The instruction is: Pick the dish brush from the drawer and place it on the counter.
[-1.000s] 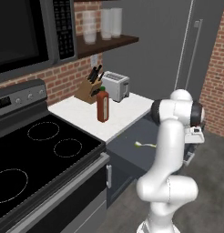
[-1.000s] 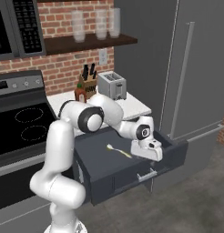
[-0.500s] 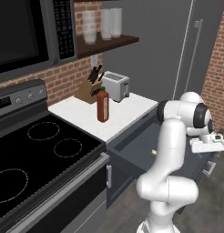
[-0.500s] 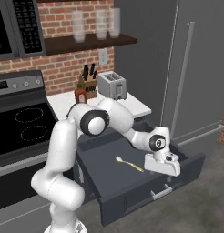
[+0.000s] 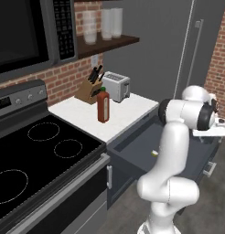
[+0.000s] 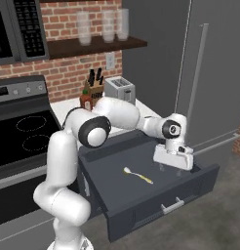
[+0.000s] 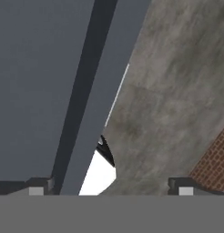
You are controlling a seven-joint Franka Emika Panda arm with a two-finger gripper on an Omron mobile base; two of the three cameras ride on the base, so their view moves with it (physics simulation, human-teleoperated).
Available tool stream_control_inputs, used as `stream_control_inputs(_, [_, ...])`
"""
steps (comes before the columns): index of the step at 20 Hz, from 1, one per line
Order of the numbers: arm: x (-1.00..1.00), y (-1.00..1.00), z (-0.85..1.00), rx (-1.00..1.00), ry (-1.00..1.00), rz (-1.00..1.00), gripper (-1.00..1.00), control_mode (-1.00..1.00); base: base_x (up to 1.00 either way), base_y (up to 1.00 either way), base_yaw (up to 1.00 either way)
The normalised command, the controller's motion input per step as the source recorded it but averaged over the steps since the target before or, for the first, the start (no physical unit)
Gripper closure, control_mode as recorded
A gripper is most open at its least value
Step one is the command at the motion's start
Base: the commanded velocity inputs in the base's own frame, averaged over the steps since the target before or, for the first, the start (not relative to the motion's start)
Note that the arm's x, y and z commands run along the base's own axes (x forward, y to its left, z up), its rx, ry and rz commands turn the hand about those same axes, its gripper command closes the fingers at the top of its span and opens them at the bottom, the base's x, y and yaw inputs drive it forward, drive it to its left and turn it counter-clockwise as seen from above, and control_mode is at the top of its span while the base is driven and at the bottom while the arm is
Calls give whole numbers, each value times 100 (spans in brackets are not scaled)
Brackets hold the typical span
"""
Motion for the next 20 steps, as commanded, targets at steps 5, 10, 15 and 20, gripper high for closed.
stream_control_inputs(5, [15,56,83,5,-5,-8,-100,-100,0,0,0])
stream_control_inputs(10, [0,59,27,0,-2,19,-100,-100,0,0,0])
stream_control_inputs(15, [0,51,-18,0,0,51,-100,-100,0,0,0])
stream_control_inputs(20, [2,21,-54,11,-3,58,-100,-100,0,0,0])
